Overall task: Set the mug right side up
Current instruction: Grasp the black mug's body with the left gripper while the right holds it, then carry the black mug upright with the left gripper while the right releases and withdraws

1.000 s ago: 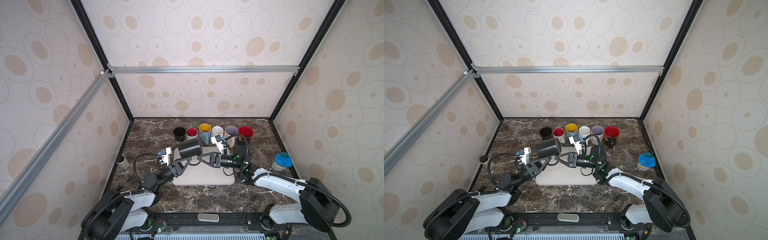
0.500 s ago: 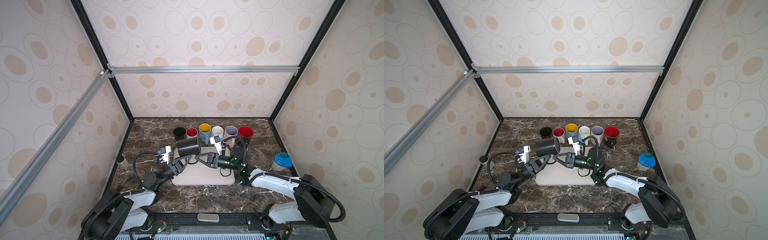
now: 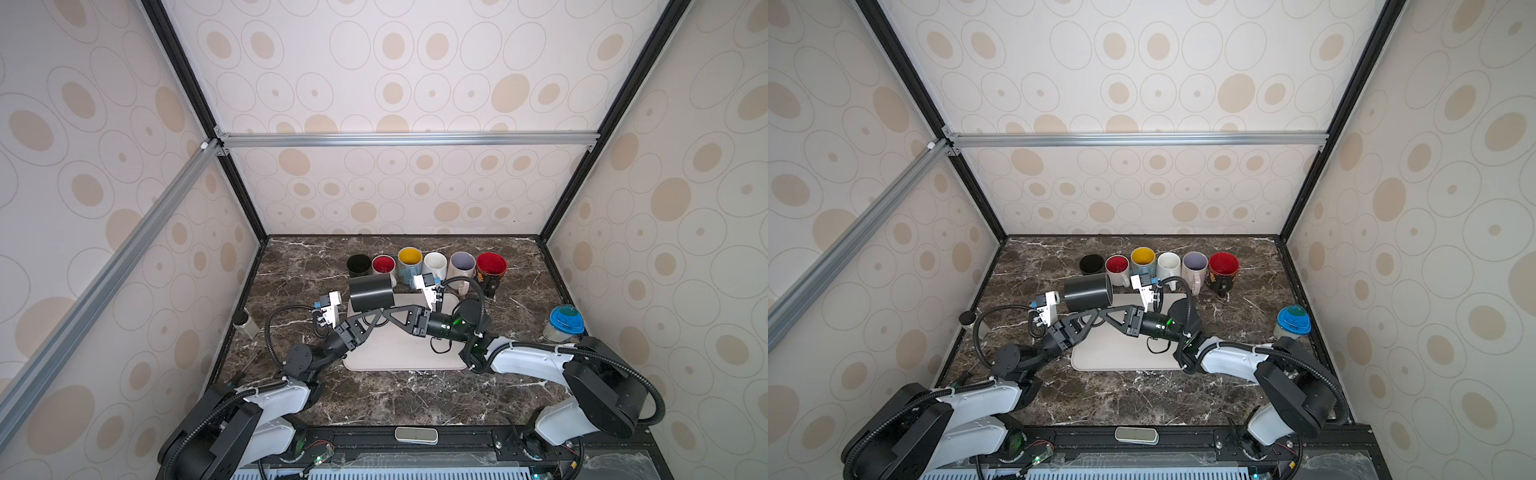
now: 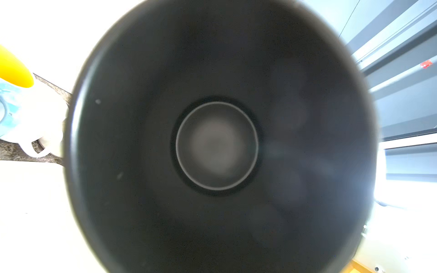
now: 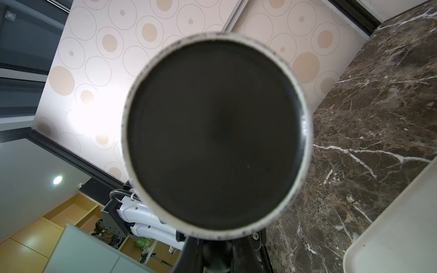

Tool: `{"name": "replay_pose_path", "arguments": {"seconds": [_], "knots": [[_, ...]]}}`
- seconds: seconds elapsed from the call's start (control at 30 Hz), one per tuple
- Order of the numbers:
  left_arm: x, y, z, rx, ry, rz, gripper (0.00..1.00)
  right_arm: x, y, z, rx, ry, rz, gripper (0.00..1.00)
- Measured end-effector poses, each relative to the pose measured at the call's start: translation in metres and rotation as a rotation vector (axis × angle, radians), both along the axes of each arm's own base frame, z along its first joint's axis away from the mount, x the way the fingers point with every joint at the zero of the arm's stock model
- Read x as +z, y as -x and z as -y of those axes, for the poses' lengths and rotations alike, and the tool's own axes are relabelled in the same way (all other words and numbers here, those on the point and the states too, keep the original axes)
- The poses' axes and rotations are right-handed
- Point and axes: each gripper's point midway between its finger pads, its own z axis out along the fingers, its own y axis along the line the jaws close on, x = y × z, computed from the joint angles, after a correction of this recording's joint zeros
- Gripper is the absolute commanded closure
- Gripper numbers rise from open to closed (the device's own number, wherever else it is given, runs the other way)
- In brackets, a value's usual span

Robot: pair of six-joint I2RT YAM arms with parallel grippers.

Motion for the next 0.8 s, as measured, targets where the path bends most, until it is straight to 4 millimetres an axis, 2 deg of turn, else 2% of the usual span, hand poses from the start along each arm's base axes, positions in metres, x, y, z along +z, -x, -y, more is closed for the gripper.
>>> {"name": "replay_pose_path", "arguments": {"seconds": [0.1,0.23,0.33,0.47,0.57,0.7,0.8], "knots": [[-0.001,0.0,-0.001,0.004,-0.001,-0.004,1.0,-0.001,0.0,-0.001,0.004,0.002,-0.009,0.91],[0.002,-0.002,-0.007,0.026,0.004,0.002,1.0,0.001,-0.003,-0.007,0.018,0.027,-0.024,0.7],[0.005,-0.01,-0.019,0.076,0.012,0.01,1.0,-0.008,0.003,-0.012,0.052,0.071,-0.047,0.57],[0.015,-0.013,-0.03,0.124,0.02,0.045,1.0,-0.028,0.007,-0.013,0.069,0.138,-0.094,0.53],[0.028,-0.013,-0.034,0.148,0.013,0.097,1.0,-0.036,0.009,-0.01,0.068,0.178,-0.108,0.53],[0.04,-0.014,-0.035,0.186,-0.039,0.148,1.0,-0.036,0.008,0.002,0.05,0.238,-0.091,0.53],[0.043,-0.019,-0.034,0.23,-0.122,0.162,1.0,-0.029,0.001,0.009,0.01,0.319,-0.054,0.54]]}}
